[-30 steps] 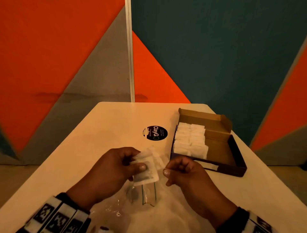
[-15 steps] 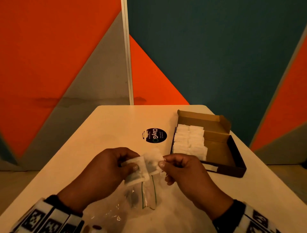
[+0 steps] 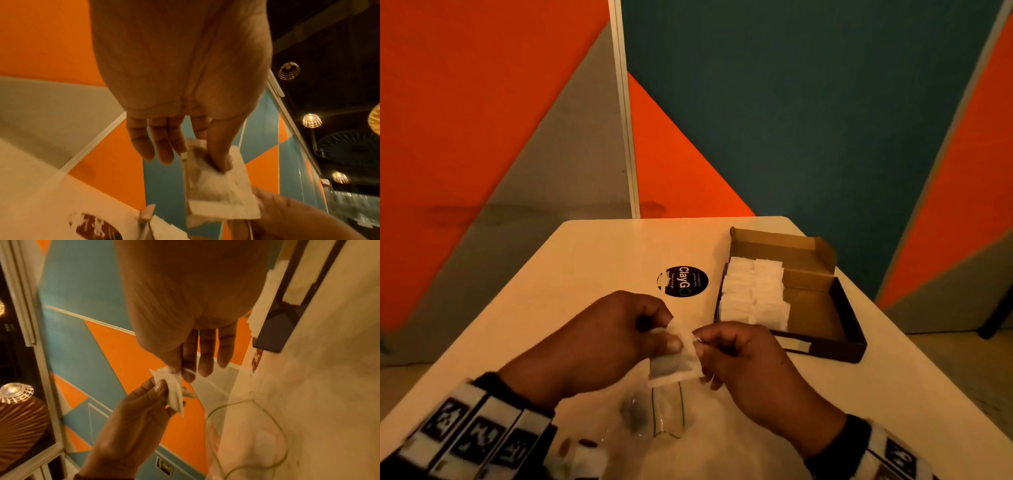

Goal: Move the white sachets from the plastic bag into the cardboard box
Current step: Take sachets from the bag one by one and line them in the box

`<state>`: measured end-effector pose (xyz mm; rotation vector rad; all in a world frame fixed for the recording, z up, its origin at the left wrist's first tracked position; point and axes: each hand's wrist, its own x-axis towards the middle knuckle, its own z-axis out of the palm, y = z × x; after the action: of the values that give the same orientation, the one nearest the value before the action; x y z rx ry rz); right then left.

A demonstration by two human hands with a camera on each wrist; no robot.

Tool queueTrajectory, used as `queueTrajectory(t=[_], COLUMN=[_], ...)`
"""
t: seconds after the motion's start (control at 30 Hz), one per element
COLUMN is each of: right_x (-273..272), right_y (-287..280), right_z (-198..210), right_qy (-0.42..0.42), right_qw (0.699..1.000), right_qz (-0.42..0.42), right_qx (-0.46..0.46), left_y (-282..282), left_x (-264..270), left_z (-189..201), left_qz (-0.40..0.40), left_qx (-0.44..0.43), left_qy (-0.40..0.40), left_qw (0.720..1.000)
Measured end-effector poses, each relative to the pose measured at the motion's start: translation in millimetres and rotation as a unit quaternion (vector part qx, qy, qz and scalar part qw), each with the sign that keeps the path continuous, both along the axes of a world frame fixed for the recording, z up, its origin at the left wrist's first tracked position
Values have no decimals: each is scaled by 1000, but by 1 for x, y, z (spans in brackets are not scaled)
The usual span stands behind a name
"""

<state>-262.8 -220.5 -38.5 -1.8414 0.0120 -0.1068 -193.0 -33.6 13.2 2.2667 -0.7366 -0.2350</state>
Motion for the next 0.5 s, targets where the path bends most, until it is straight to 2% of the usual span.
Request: queueTrajectory(t=[0.1,0.3,0.43,0.5], right_x=[0,-1,2,3], right_y=[-11,-47,-67,-69], right_z=[0,-2,-5,-3], right_qy=[-16,23,75,54], right_qw=[999,985,971,971], right_qz=[-4,-35,-55,-66], right_qx=[-52,-166,-220,-222], left_y=[4,17,24,22], left_x=[6,18,22,21], left_z=[5,25,29,28], left_qz=[23,43,63,59], left_qx=[15,75,92,103], left_qy=[-74,-141,-148,-144], left_qw=[997,986,983,982])
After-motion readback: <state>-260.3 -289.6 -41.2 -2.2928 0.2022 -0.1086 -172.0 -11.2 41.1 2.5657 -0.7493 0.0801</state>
